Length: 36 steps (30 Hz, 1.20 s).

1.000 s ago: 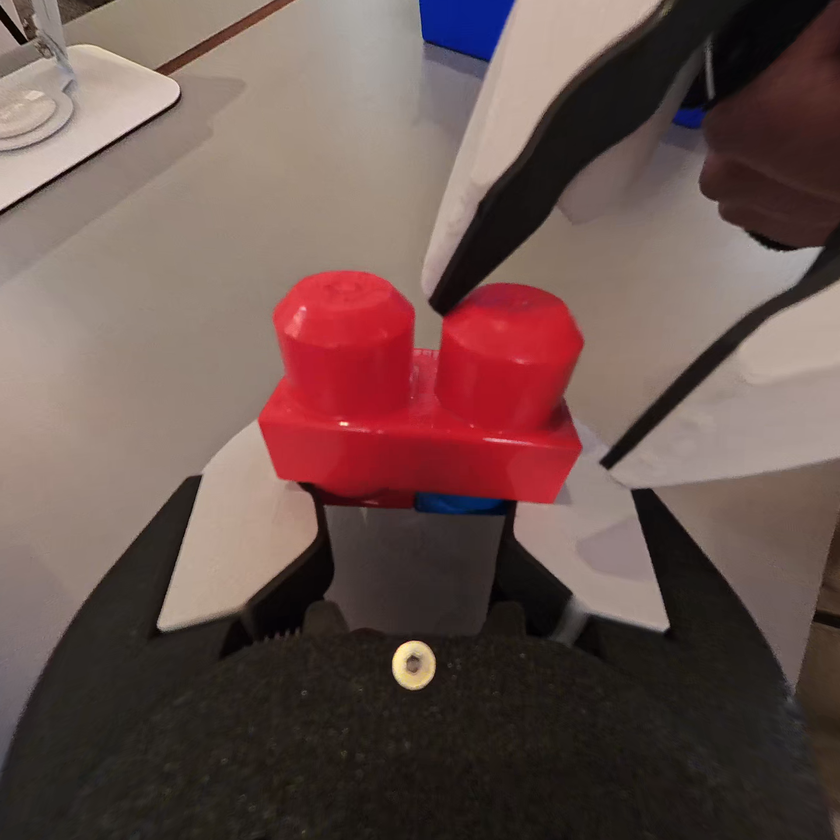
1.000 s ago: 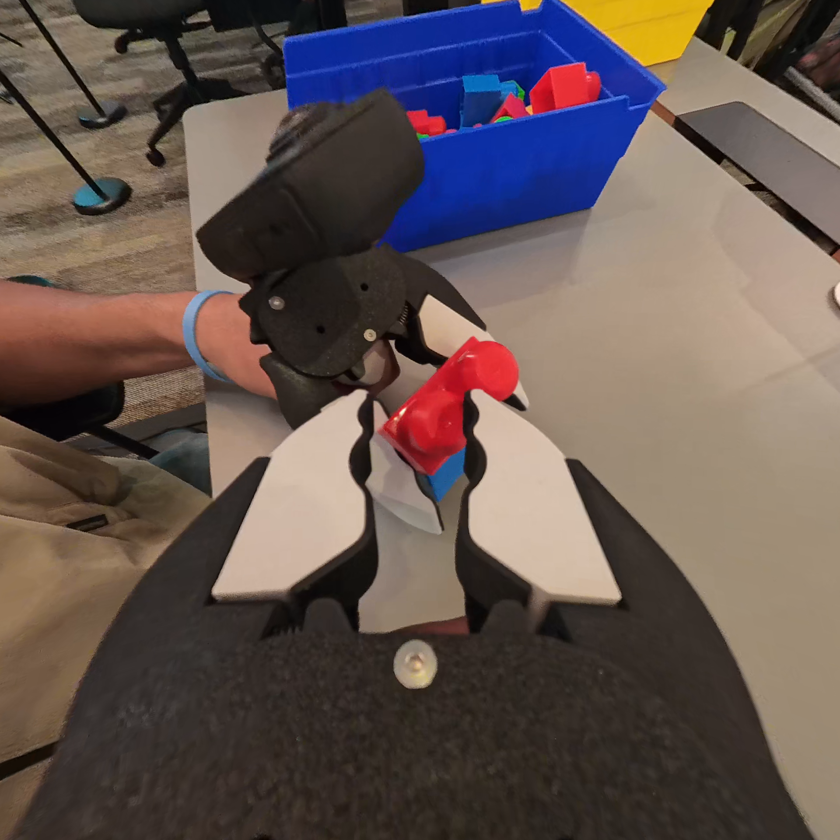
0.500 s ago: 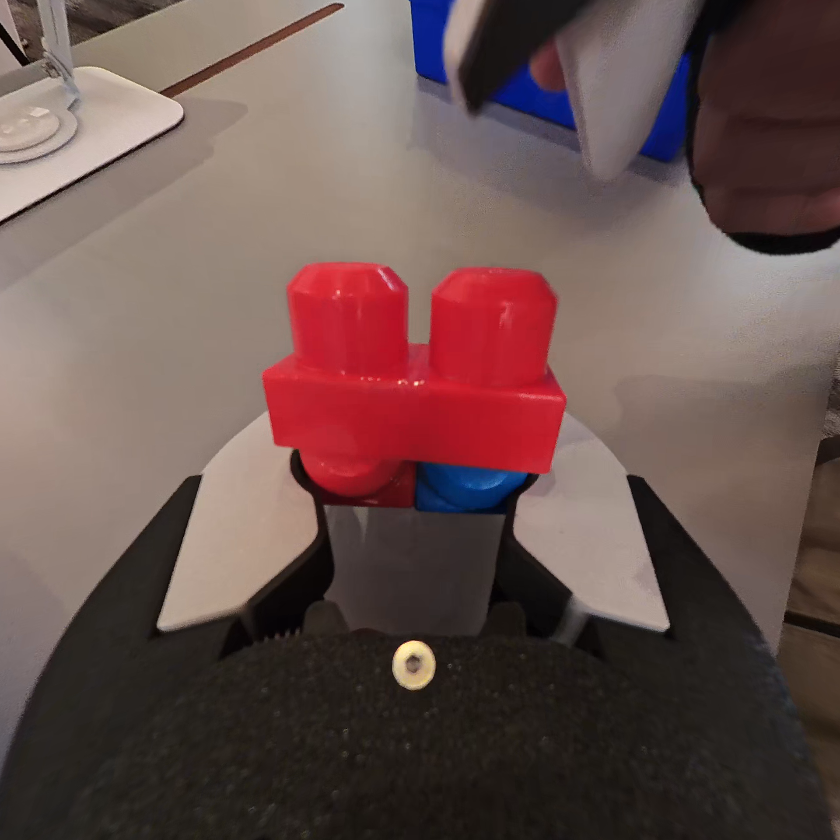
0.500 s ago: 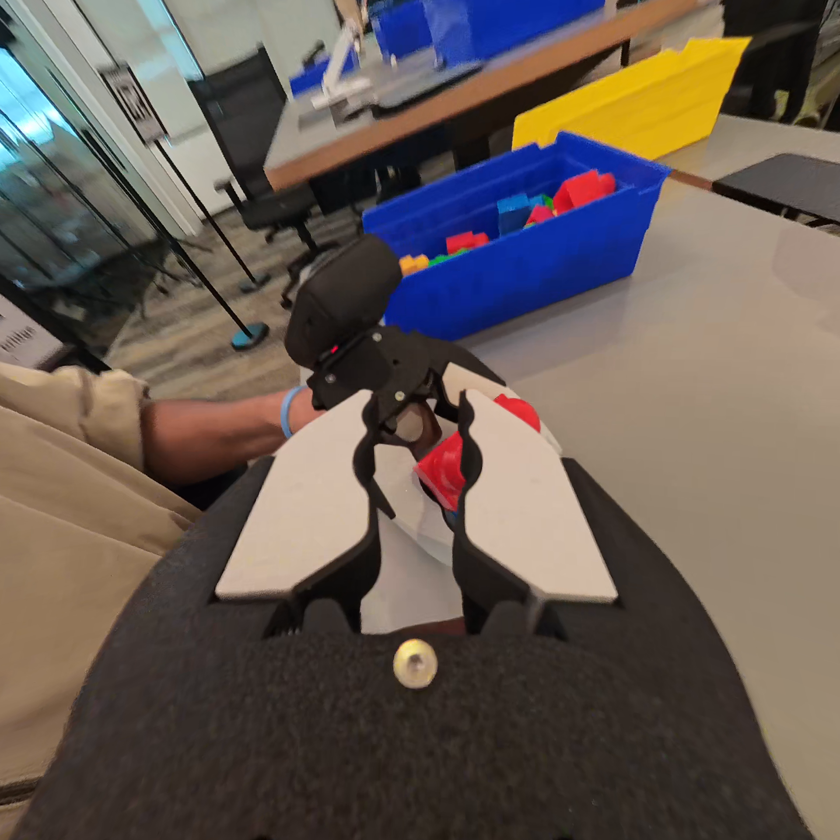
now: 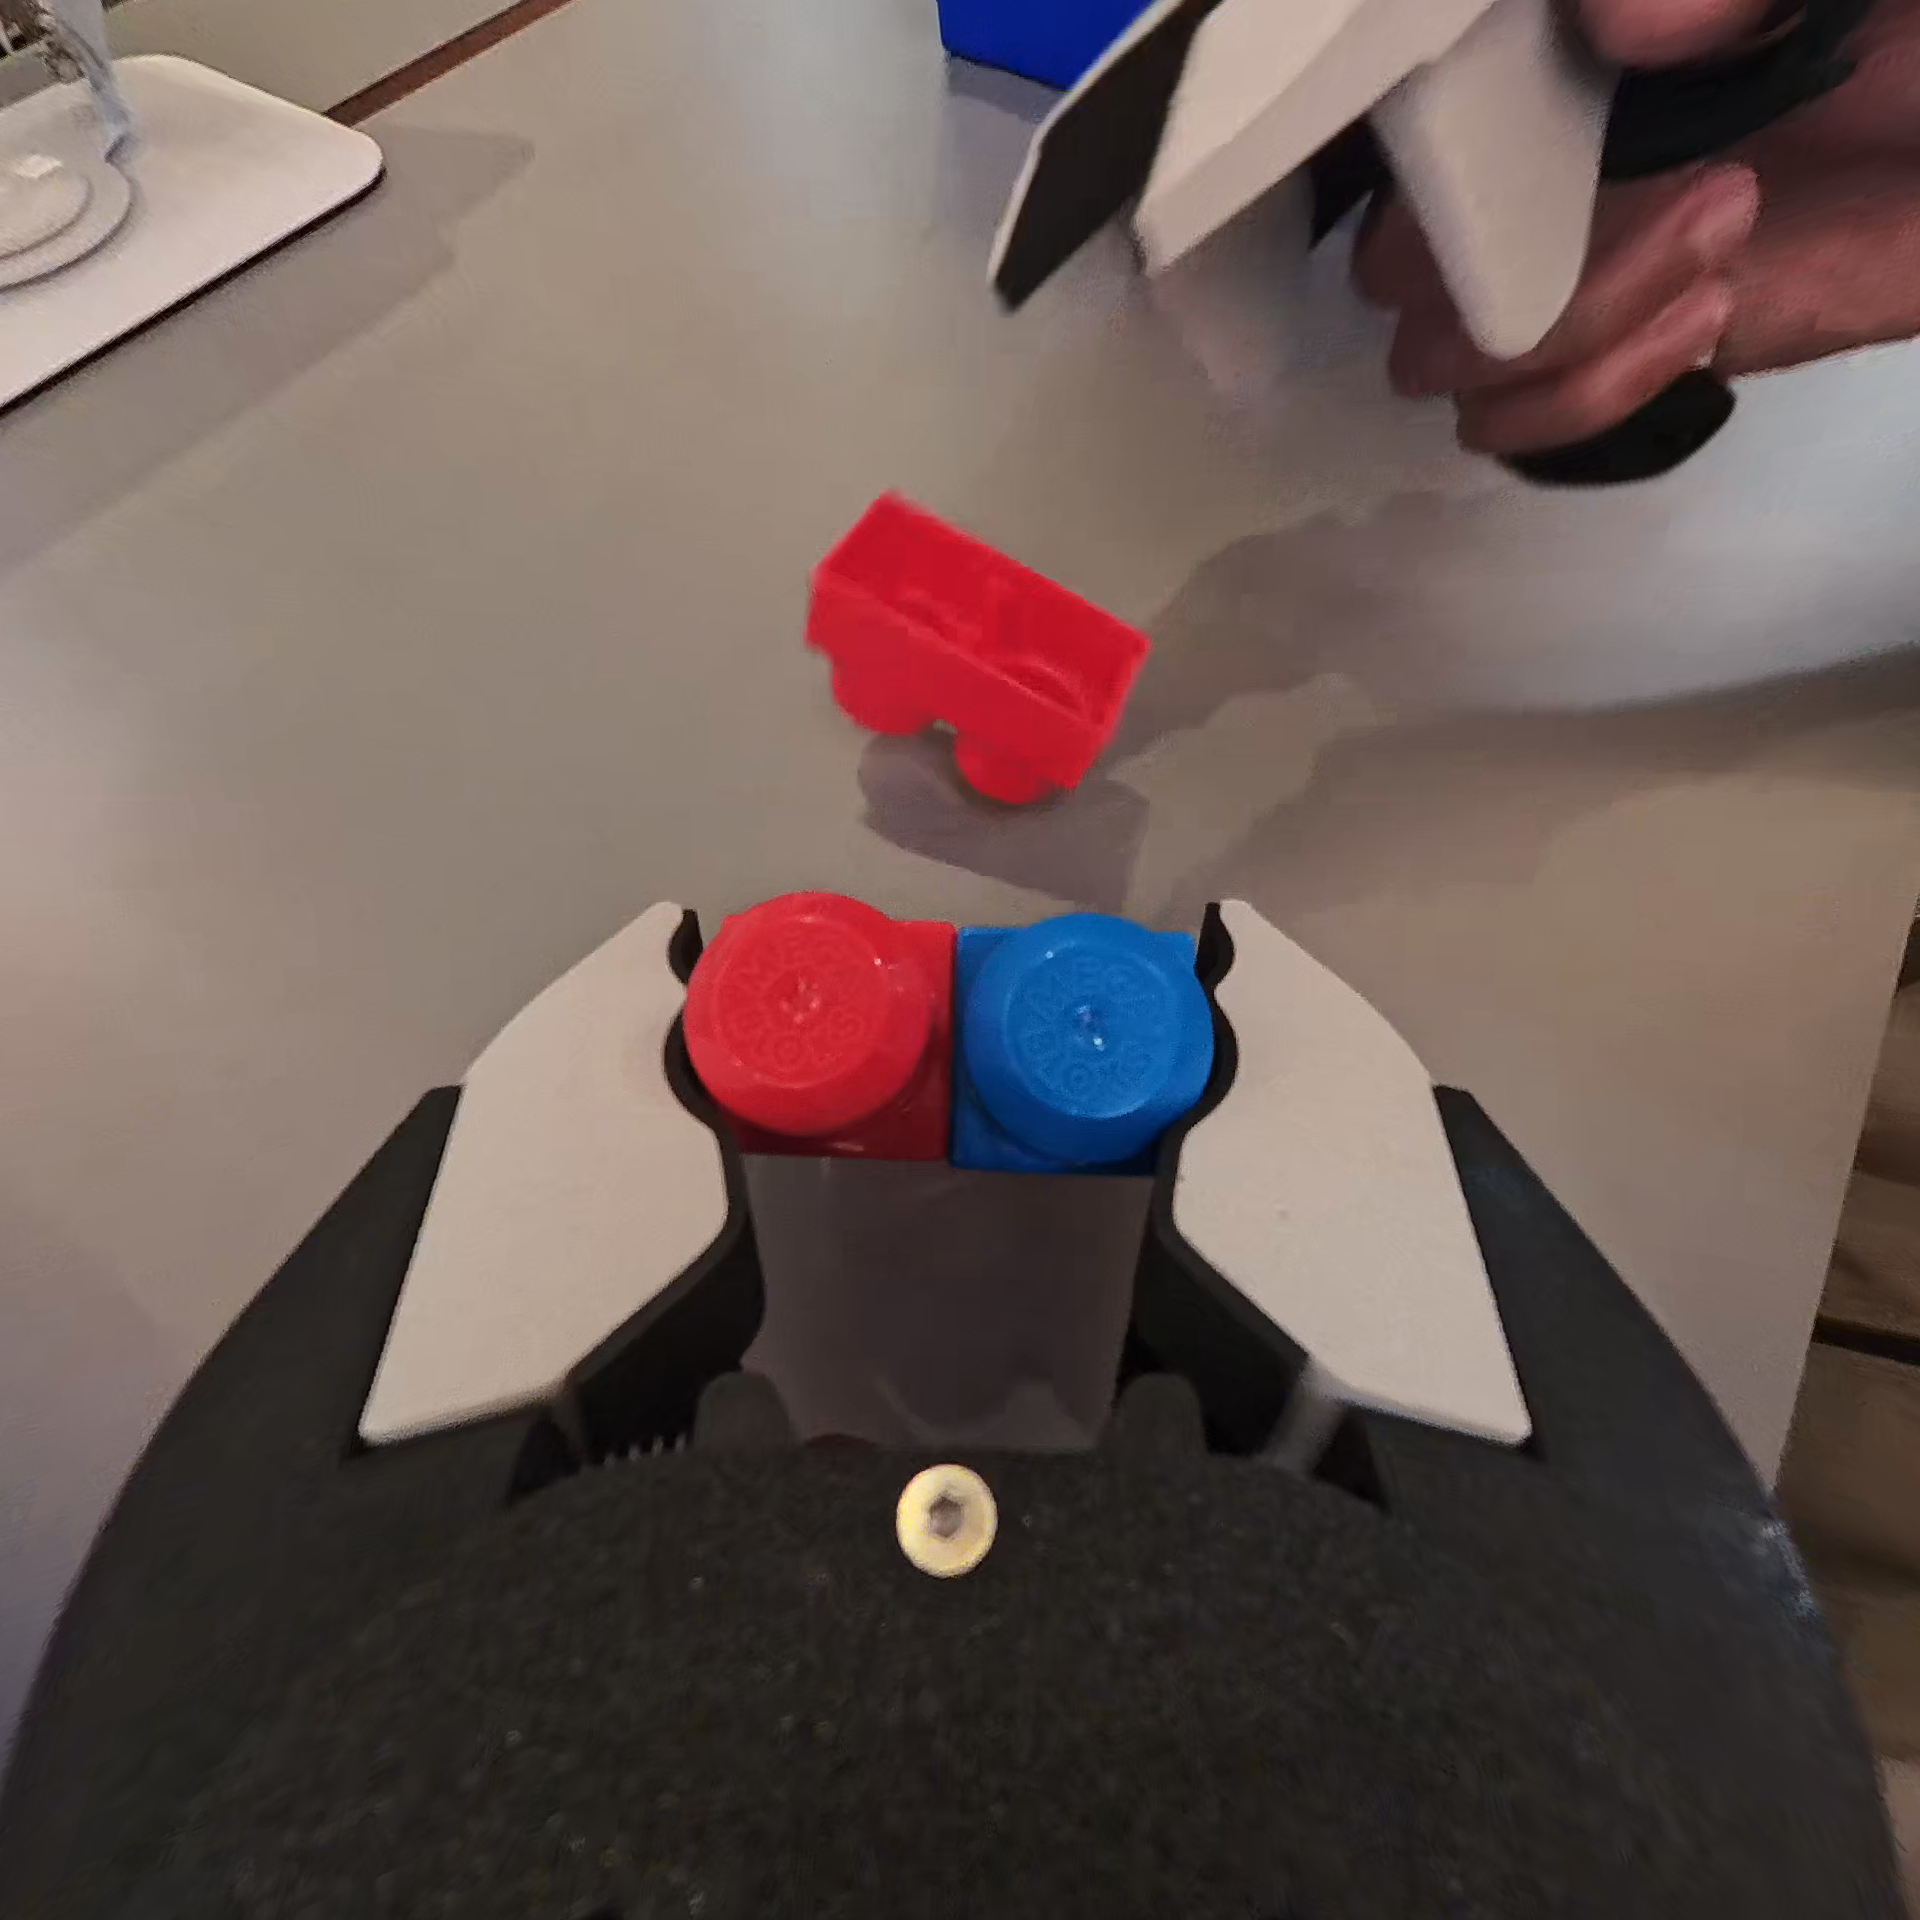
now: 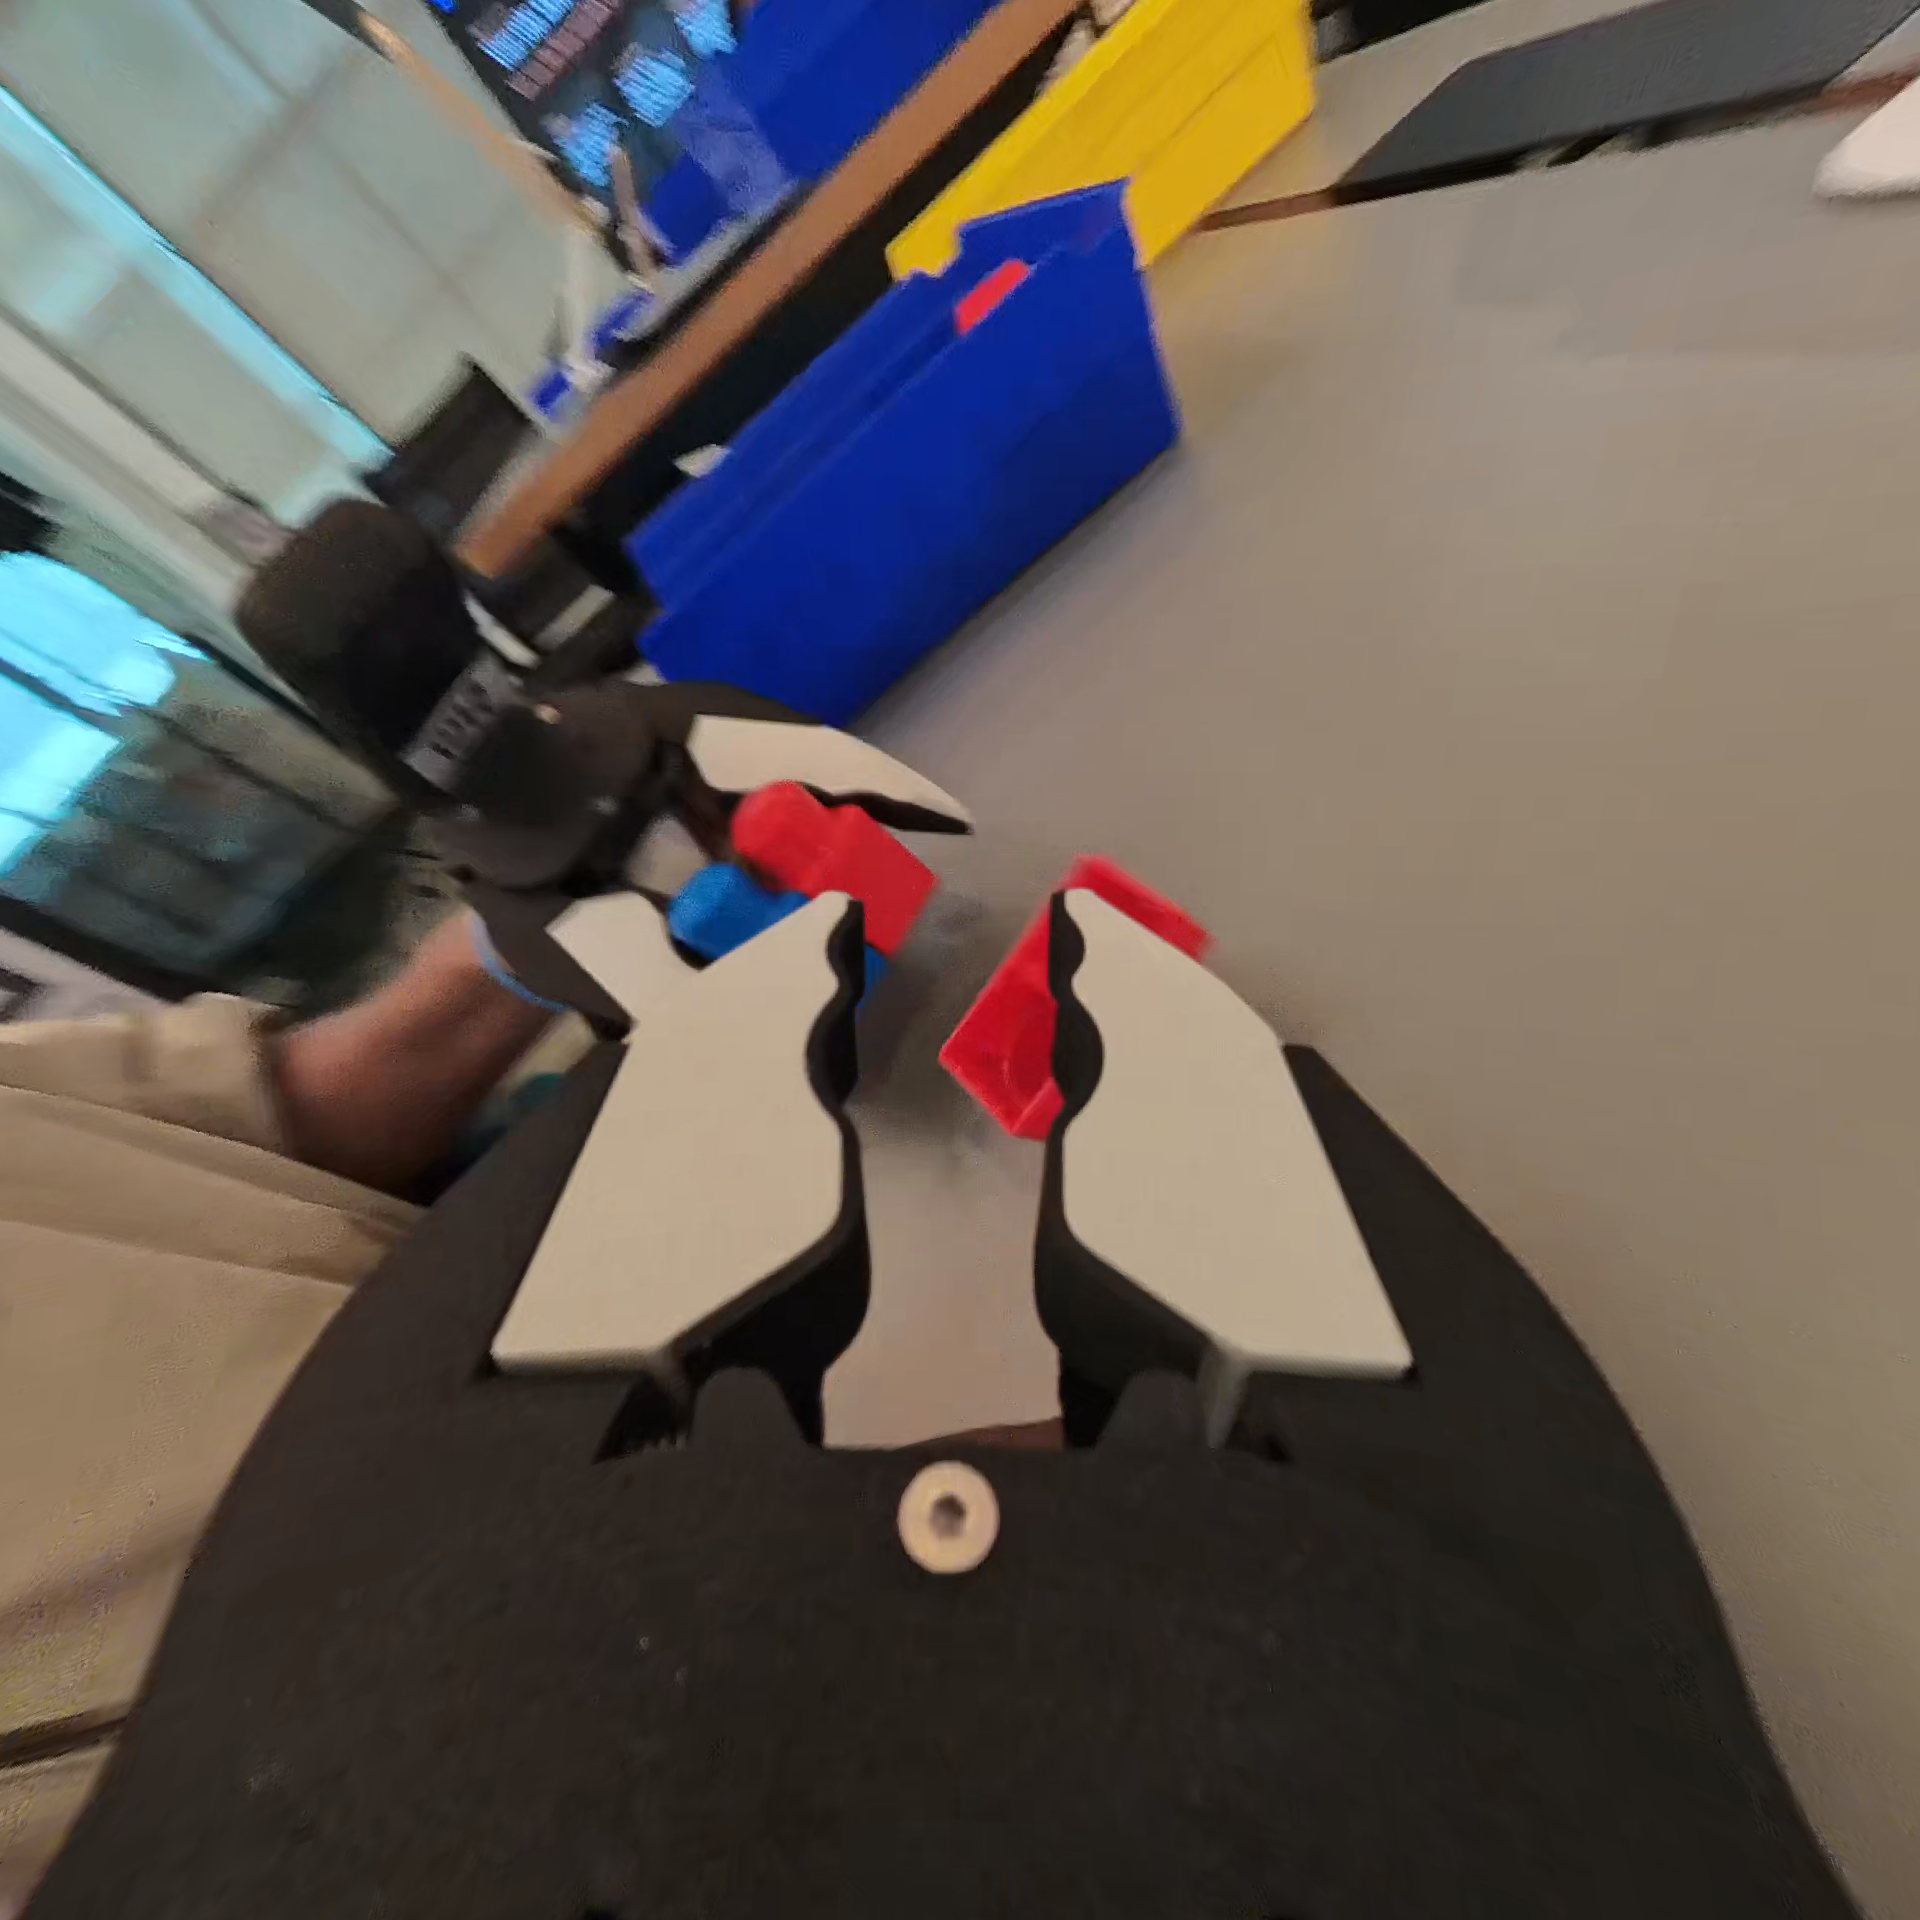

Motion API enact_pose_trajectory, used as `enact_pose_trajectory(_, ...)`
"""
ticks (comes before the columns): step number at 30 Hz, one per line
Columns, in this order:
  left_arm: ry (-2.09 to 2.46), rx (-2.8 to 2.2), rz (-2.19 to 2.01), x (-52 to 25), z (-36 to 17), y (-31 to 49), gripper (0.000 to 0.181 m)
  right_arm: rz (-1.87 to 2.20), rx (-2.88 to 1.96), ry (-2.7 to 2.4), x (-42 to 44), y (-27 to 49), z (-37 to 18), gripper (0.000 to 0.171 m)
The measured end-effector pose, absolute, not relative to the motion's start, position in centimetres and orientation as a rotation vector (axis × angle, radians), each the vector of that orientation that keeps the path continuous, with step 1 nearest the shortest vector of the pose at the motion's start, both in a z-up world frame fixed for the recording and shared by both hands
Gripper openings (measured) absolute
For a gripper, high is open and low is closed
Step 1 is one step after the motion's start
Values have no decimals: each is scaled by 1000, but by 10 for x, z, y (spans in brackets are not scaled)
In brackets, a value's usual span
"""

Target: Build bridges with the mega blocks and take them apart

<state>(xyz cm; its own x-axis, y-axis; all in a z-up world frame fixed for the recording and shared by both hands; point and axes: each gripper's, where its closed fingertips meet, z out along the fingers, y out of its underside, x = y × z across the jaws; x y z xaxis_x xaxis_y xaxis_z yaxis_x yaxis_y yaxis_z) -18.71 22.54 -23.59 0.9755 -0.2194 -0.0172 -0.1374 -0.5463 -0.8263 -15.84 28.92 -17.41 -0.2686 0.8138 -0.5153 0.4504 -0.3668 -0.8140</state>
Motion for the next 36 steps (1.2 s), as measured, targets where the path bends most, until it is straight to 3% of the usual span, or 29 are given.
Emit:
enact_pose_trajectory(9, 253, -2239, -96, -199, -248, 212, 89, 803, -1568, -1654, -96, 303, -201, 60)
enact_pose_trajectory(22, 247, -2183, -111, -189, -244, 211, 89, 609, -1463, -1636, -69, 294, -212, 66)
enact_pose_trajectory(36, 290, -2207, -110, -198, -239, 199, 89, 302, -1152, -1958, -125, 284, -220, 62)
